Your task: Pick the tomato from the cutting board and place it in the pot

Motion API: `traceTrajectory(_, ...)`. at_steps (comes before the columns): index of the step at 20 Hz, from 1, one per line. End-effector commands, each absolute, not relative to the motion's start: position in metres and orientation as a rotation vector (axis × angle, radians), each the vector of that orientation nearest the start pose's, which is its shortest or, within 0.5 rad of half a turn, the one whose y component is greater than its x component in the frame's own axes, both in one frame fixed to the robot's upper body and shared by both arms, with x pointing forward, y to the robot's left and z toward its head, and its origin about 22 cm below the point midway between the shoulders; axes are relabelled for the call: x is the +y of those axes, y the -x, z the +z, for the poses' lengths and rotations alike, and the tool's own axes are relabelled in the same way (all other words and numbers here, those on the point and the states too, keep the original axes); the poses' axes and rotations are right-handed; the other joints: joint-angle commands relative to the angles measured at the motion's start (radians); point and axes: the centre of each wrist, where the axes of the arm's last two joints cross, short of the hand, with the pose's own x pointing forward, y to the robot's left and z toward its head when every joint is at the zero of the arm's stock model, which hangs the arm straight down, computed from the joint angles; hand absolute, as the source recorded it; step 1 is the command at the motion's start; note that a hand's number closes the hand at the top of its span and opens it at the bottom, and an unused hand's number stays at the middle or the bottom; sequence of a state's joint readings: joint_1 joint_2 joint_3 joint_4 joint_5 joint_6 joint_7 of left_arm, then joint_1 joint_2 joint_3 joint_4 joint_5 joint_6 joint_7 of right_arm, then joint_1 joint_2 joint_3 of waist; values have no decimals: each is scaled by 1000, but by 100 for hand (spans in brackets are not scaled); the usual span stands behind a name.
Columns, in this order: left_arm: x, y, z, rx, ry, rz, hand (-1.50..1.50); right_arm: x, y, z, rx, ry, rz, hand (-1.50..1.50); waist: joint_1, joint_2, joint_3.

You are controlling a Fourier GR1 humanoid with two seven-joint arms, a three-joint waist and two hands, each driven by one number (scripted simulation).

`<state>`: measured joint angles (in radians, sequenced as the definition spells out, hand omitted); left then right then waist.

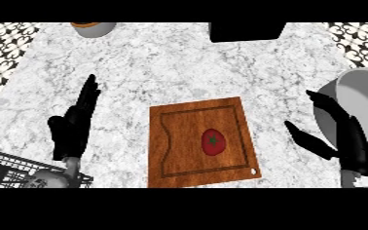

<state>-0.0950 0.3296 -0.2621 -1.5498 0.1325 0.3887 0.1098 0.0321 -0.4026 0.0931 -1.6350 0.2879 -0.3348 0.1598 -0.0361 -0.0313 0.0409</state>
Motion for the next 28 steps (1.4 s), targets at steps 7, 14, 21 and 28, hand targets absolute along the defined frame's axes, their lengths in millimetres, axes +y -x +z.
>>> traceTrajectory(7,294,-235,17,-1378,-442,-140,0,-245,-163,23,-1502,862,340,-150,33,18,-45)
traceTrajectory(14,286,-242,21,-1383,-417,-193,0,-227,-171,41,-1316,820,504,-150,87,30,-47)
traceTrajectory(21,262,-255,21,-1411,-394,-208,0,-209,-182,48,-965,771,758,-150,123,41,-48)
traceTrajectory(28,262,-264,26,-1395,-385,-213,0,-166,-204,67,-792,645,847,-150,127,38,-46)
